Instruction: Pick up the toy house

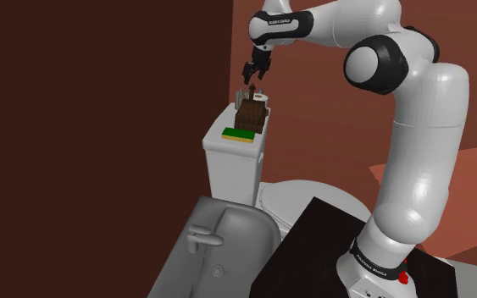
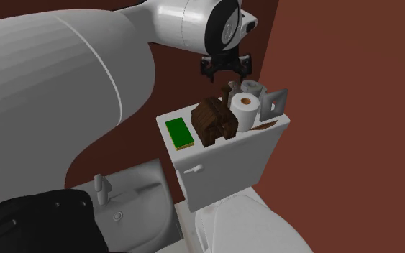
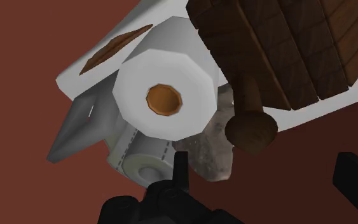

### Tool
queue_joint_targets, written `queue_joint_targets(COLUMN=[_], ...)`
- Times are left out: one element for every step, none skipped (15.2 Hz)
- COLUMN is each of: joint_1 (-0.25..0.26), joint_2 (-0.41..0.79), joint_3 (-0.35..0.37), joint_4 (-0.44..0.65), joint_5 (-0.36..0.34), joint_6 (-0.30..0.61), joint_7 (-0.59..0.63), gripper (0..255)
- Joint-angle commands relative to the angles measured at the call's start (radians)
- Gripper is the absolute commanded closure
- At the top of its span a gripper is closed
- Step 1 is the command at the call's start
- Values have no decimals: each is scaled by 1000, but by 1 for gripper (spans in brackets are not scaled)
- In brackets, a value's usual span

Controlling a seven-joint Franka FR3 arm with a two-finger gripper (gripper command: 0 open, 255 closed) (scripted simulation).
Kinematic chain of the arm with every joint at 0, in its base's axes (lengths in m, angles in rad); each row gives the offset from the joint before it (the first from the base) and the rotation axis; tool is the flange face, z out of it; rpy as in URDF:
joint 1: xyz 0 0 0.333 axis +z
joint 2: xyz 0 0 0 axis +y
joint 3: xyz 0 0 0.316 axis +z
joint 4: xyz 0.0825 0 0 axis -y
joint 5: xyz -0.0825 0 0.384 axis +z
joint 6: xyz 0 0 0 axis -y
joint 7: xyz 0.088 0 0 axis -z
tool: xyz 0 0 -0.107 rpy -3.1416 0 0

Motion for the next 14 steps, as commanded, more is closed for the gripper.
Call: queue_joint_targets(joint_1=[-5, -4, -3, -3, -2, -1, 0, 0, 0, 0, 0, 0, 0, 0], joint_2=[26, 23, 22, 21, 20, 19, 19, 19, 19, 18, 19, 20, 20, 20], joint_3=[1, 1, 2, 2, 2, 2, 3, 3, 3, 3, 3, 3, 3, 3], joint_4=[27, 10, -5, -20, -35, -49, -71, -72, -71, -73, -71, -70, -71, -71], joint_5=[9, 8, 8, 8, 8, 8, 8, 8, 8, 8, 8, 8, 8, 8], joint_6=[7, 22, 36, 50, 64, 77, 99, 99, 99, 99, 99, 99, 99, 99], joint_7=[-3, -3, -3, -3, -3, -3, -4, -4, -4, -3, -3, -3, -3, -4], gripper=[0, 0, 0, 0, 0, 0, 0, 0, 0, 255, 255, 255, 255, 255])
